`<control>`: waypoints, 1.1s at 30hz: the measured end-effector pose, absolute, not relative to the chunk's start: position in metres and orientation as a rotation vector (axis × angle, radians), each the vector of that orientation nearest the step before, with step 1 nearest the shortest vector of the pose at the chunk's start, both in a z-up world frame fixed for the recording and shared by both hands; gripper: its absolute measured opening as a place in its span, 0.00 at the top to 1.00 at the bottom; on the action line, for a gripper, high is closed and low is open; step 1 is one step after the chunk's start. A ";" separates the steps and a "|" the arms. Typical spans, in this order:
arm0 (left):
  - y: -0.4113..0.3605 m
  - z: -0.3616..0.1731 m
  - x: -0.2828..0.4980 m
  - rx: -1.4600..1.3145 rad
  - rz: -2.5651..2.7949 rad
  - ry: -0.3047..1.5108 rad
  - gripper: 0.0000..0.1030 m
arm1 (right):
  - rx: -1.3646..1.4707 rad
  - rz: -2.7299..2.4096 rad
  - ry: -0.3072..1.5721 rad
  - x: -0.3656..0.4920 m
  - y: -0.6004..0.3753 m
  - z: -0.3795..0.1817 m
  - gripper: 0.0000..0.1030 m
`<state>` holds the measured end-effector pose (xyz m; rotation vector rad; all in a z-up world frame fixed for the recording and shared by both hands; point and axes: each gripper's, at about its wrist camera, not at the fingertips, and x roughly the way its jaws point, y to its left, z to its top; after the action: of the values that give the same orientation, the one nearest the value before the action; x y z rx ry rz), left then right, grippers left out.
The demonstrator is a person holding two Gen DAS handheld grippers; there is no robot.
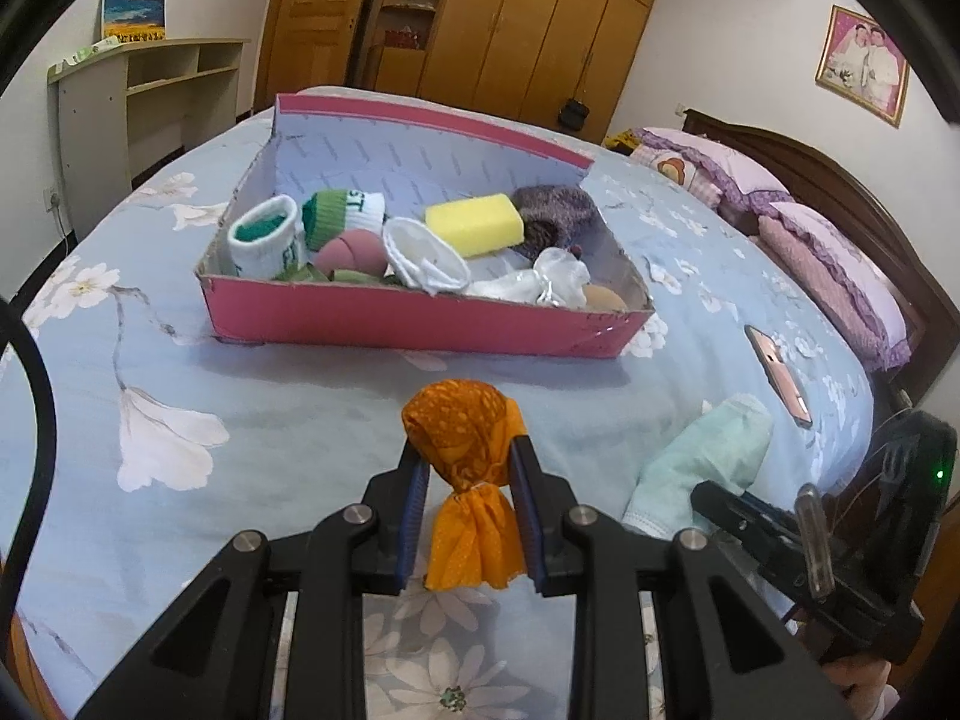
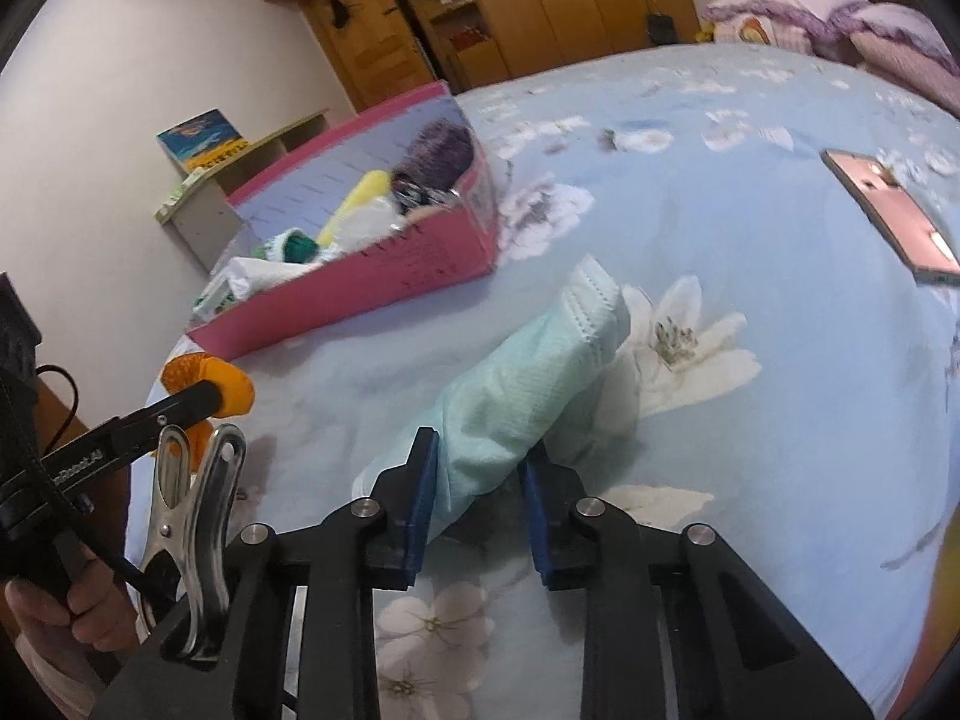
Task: Organize soft objects
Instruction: 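Carry the orange bundle and pale blue cloth over the pink box with both tools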
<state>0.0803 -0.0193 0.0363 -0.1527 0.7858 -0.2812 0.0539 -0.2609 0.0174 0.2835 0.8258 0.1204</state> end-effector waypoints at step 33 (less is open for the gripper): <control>0.005 0.099 0.128 -0.091 -0.235 0.652 0.73 | 0.139 0.274 0.680 0.110 -0.203 0.088 0.73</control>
<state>0.1276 0.0047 0.0990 -0.0909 0.6520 -0.2352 0.1097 -0.2030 0.0881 0.1387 0.6799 0.2744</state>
